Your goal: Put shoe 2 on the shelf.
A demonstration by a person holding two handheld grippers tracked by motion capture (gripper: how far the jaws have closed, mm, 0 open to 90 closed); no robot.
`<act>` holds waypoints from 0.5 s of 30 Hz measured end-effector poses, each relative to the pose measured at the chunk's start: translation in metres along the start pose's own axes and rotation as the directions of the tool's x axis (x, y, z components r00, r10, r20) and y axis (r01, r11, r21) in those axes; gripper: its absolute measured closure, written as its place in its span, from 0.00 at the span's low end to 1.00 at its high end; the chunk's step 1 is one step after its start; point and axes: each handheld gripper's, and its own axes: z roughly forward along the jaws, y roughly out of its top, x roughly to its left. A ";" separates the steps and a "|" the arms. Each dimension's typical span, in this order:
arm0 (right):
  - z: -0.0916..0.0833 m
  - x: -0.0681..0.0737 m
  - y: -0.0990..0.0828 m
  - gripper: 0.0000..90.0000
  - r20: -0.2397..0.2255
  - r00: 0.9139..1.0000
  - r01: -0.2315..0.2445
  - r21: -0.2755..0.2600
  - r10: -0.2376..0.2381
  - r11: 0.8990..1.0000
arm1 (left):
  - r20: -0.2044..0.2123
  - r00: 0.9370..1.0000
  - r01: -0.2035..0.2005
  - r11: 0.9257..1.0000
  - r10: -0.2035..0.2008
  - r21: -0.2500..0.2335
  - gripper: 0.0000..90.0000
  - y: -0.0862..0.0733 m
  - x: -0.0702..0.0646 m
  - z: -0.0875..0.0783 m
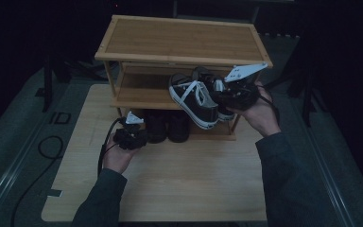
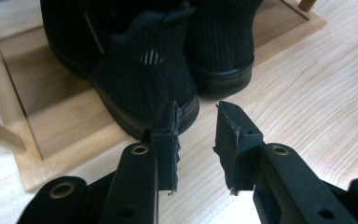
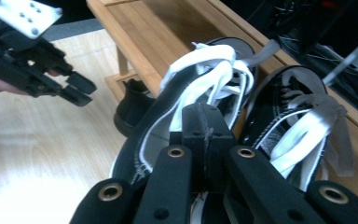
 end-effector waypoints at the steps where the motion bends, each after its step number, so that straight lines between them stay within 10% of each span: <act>1: -0.001 0.000 0.000 1.00 -0.007 1.000 0.001 -0.005 -0.001 1.000 | -0.002 1.000 -0.011 1.000 0.011 0.001 0.78 0.003 -0.001 -0.001; 15: -0.010 0.013 -0.007 1.00 -0.089 0.994 0.054 -0.020 -0.056 0.998 | -0.037 0.996 -0.075 0.997 0.075 0.002 1.00 0.031 -0.007 -0.012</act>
